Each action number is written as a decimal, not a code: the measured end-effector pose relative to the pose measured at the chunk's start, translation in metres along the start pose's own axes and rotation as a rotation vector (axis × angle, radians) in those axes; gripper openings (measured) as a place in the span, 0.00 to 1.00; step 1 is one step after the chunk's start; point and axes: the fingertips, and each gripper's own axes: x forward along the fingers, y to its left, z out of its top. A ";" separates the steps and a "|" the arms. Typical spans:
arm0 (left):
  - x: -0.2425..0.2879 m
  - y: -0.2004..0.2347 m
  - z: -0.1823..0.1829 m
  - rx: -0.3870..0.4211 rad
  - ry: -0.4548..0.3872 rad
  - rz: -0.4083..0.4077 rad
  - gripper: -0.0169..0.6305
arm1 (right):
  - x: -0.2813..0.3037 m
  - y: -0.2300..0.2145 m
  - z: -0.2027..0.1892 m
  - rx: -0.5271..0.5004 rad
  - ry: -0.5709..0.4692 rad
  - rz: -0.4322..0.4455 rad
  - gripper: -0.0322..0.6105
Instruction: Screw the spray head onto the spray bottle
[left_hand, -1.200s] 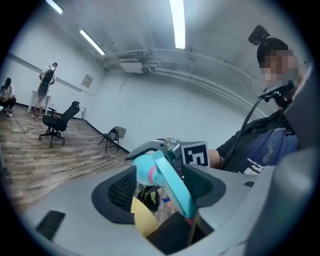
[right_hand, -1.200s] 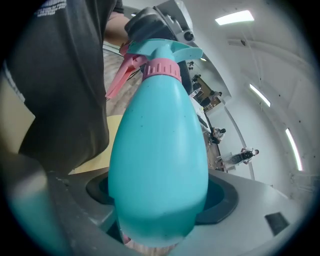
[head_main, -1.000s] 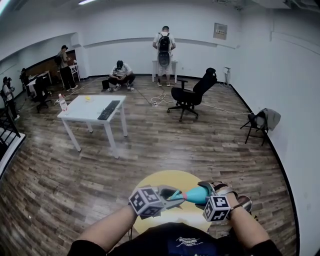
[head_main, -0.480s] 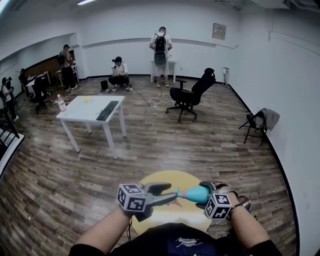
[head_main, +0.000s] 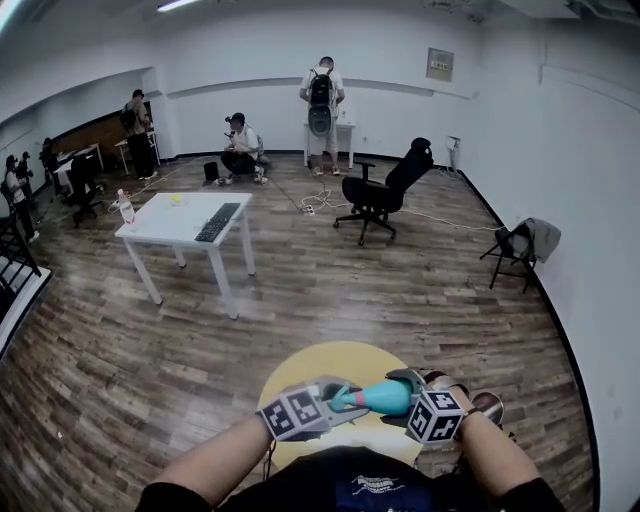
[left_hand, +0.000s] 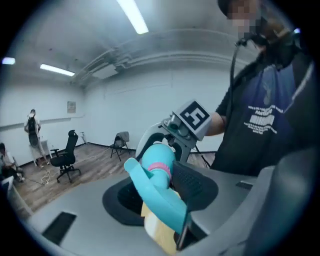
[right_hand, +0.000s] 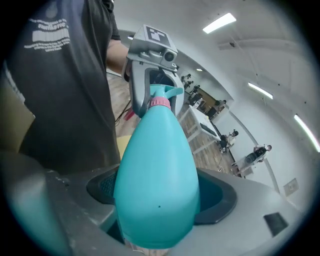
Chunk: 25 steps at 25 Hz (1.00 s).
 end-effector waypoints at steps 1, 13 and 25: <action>0.001 -0.004 -0.001 0.046 0.027 -0.003 0.32 | -0.002 0.005 -0.001 0.013 -0.021 0.023 0.71; -0.050 0.057 0.010 -0.669 -0.368 0.022 0.50 | 0.005 -0.011 -0.053 0.147 0.085 -0.038 0.71; 0.004 -0.014 0.000 0.022 0.044 -0.028 0.35 | 0.001 0.019 0.005 0.007 -0.085 0.105 0.71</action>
